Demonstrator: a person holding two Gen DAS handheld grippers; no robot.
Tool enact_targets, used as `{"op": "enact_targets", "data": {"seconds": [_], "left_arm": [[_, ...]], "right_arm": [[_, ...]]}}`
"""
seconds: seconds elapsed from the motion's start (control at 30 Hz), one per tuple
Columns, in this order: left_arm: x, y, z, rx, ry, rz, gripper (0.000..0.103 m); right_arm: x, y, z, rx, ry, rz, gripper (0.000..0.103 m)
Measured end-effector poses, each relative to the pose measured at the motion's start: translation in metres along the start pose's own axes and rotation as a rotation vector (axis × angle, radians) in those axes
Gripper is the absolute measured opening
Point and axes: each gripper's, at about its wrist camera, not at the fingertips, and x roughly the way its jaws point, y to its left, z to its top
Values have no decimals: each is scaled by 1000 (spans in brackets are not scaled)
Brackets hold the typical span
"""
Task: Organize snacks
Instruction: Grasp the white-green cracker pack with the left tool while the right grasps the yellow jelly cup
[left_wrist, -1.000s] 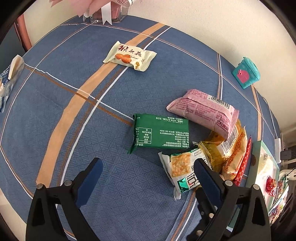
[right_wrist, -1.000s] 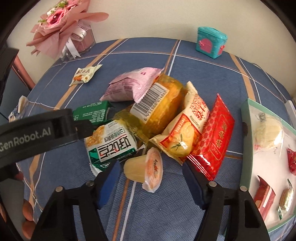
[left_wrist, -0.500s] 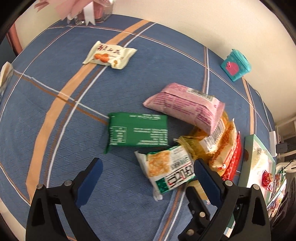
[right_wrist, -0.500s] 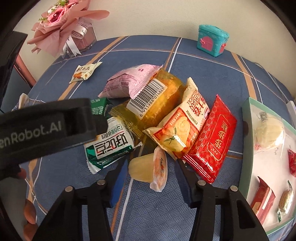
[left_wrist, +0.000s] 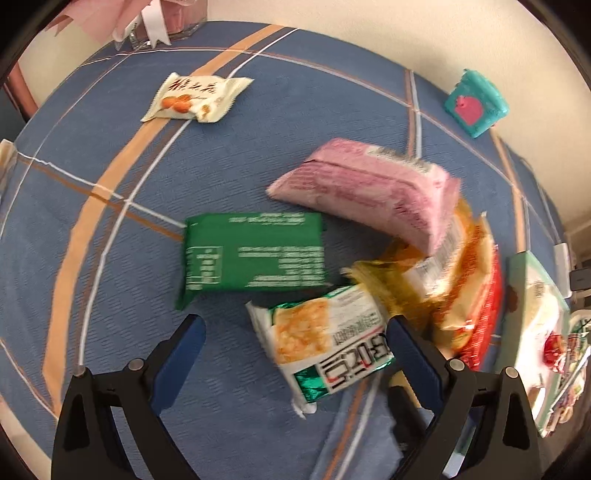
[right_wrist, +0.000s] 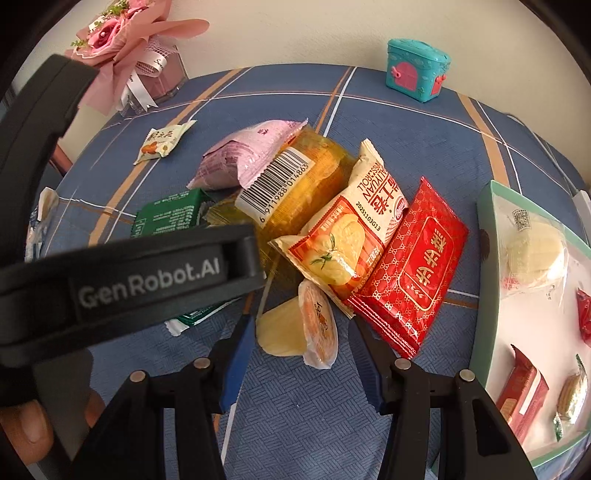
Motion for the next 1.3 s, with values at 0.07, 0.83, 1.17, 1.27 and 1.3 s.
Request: {"op": "enact_targets", "data": {"seconds": [0.07,0.83,1.17,1.27,1.3], "left_arm": [[0,7,1,-18,6,-1,99],[7,9,4,-27,30,-33,71],[11,-3,2,-14,20,-36,63],[8,4,0,-8,18,-42,62],[4,5,1,-6,18,-42,61]], "right_arm": [[0,-1,0,3,4,3,55],[-4,6,-1,-21,22,14,53],[11,-2,-3,-2,38,12,48],[12,-1,-3,-4,38,6,47],[13,-2,-4,-5,36,4,47]]}}
